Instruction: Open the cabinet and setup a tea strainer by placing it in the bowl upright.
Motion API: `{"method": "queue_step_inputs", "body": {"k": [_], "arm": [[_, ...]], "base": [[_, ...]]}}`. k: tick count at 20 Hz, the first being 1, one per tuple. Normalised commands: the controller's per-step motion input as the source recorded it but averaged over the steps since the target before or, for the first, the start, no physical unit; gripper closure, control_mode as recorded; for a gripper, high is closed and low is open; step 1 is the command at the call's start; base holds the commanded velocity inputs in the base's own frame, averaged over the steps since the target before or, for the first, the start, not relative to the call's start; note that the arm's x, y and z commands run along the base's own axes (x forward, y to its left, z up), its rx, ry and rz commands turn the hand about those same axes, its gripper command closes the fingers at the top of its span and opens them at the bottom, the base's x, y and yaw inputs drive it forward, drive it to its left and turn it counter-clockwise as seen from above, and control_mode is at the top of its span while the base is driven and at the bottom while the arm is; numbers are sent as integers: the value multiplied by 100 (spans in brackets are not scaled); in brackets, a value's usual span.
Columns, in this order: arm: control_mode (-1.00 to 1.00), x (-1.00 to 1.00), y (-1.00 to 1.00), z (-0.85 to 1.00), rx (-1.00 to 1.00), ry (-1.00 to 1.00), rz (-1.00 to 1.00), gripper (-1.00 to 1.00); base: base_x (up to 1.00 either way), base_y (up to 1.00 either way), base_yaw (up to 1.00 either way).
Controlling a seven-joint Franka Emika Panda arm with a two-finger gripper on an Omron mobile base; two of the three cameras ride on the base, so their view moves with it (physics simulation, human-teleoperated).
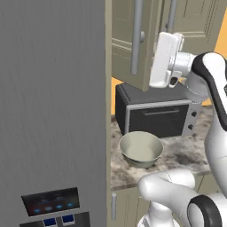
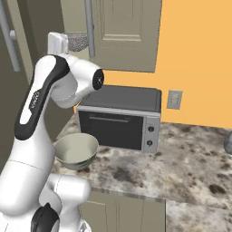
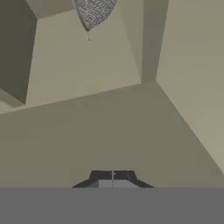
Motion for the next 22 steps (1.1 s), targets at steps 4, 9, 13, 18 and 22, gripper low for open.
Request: {"method": "queue_step_inputs", "body": {"k": [4, 9, 13, 18, 22], "arm": [[-100, -56, 55, 4, 3, 0, 34, 100], [-100, -51, 55, 17, 0, -1, 30, 100], [-100, -43, 41, 20, 0, -10, 21, 100], [-100, -61, 40, 5, 0, -15, 18, 100], [-100, -60, 99, -33, -20, -8, 18, 100]], "base": [[0, 0, 0], [0, 0, 0], [0, 0, 0], [0, 0, 0], [0, 0, 0]]}}
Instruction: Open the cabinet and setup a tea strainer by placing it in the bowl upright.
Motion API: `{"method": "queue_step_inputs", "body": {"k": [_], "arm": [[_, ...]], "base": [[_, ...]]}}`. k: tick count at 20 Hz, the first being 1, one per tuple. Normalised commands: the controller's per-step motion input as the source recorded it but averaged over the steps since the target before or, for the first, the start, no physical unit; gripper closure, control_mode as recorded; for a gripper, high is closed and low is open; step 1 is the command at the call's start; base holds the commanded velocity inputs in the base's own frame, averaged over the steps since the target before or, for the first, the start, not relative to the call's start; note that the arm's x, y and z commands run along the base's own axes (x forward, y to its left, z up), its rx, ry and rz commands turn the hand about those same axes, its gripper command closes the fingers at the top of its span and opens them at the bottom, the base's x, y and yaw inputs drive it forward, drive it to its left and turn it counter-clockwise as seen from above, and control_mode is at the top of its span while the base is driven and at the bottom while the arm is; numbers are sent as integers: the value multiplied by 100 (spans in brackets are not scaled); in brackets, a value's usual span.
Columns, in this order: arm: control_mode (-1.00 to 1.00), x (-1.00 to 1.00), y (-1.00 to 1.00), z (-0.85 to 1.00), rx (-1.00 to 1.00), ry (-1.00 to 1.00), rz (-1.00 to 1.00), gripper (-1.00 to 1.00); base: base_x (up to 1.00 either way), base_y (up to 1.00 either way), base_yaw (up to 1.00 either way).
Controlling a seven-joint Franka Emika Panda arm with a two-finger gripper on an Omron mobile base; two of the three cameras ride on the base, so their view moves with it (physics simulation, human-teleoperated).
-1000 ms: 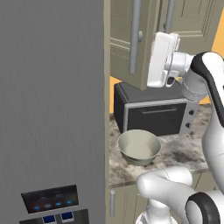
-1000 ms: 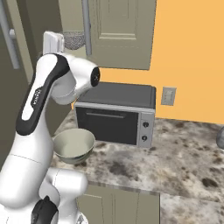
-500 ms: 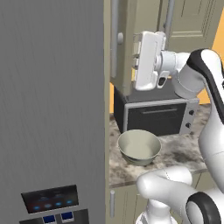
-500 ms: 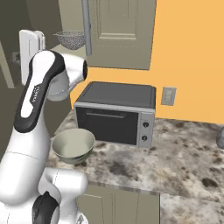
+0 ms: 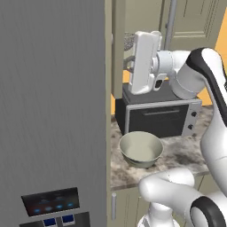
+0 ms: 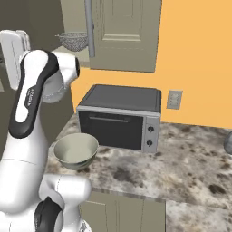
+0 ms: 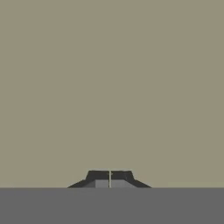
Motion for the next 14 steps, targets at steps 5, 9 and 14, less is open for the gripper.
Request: {"method": "queue_step_inputs", "body": {"k": [5, 9, 14], "arm": [[-100, -24, 100, -33, -28, -7, 9, 100], [-100, -89, -29, -9, -14, -23, 0, 100], [-100, -79, -100, -35, 0, -33, -1, 100]], "base": [[0, 0, 0], [0, 0, 0], [0, 0, 0]]}}
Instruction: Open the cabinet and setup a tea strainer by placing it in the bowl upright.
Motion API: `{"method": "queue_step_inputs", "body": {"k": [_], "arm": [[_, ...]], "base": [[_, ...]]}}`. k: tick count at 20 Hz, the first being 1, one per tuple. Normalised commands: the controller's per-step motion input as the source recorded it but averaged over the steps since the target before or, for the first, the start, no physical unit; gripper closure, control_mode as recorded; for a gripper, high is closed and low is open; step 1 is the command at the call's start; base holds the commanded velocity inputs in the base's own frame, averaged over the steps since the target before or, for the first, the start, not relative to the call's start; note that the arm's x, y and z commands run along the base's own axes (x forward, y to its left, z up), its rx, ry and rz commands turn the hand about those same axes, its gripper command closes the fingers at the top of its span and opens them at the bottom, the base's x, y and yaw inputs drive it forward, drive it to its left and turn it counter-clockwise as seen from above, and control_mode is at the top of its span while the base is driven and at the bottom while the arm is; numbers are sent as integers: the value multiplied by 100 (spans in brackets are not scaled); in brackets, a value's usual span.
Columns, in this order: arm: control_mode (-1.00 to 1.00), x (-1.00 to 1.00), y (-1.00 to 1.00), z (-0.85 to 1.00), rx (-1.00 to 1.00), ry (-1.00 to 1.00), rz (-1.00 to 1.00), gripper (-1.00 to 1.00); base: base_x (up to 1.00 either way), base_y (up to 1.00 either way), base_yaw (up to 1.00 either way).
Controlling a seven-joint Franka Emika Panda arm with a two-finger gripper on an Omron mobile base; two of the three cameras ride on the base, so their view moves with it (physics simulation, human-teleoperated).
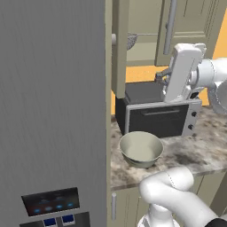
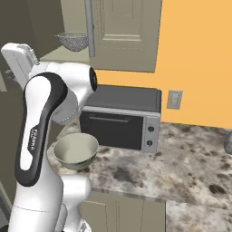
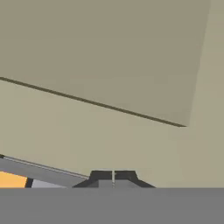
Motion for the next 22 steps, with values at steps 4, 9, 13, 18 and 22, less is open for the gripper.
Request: {"method": "queue_step_inputs", "body": {"k": [4, 9, 13, 18, 22], "arm": [[-100, -5, -21, -9, -4, -3, 0, 100], [-100, 2, -40, 0, -10, -26, 13, 100], [-100, -6, -62, 0, -50, -47, 4, 100], [-100, 0, -33, -5, -72, -41, -4, 100], [-100, 2, -19, -15, -61, -43, -23, 100]], "base": [[0, 0, 0], [0, 0, 0], [0, 0, 0], [0, 0, 0], [0, 0, 0]]}}
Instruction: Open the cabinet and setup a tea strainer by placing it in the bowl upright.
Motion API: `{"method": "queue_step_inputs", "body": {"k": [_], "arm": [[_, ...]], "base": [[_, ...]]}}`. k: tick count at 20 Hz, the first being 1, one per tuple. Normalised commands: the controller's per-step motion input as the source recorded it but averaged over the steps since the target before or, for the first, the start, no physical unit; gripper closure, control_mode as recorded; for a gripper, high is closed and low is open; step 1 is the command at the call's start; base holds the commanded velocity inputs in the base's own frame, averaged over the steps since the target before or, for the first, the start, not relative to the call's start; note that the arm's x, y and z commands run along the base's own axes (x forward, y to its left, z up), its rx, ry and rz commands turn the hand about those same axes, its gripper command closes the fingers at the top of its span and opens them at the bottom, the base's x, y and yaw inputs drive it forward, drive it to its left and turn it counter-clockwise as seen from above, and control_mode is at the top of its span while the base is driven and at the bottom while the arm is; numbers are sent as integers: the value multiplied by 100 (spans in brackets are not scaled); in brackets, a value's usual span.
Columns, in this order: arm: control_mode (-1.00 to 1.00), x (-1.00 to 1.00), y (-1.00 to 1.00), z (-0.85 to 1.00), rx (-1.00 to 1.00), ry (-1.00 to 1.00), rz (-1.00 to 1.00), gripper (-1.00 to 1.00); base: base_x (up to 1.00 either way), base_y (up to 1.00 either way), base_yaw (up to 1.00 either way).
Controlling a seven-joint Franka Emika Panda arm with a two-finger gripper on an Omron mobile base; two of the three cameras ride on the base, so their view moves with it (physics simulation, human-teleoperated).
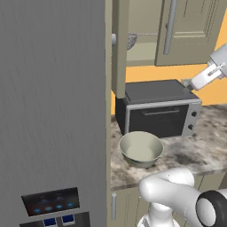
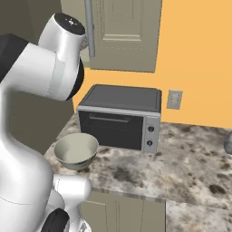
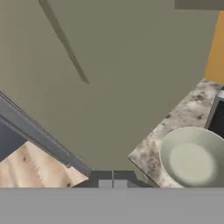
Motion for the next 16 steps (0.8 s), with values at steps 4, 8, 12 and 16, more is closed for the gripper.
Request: {"method": "queue_step_inputs", "body": {"k": [4, 8, 12, 16], "arm": [[-100, 16, -16, -18, -31, -42, -30, 100], [-100, 34, -11, -14, -17, -35, -37, 100], [-100, 49, 0, -1, -9, -16, -51, -100], [-100, 40, -6, 0, 0, -4, -56, -100]], "base": [[0, 0, 0], [0, 0, 0], [0, 0, 0], [0, 0, 0]]}}
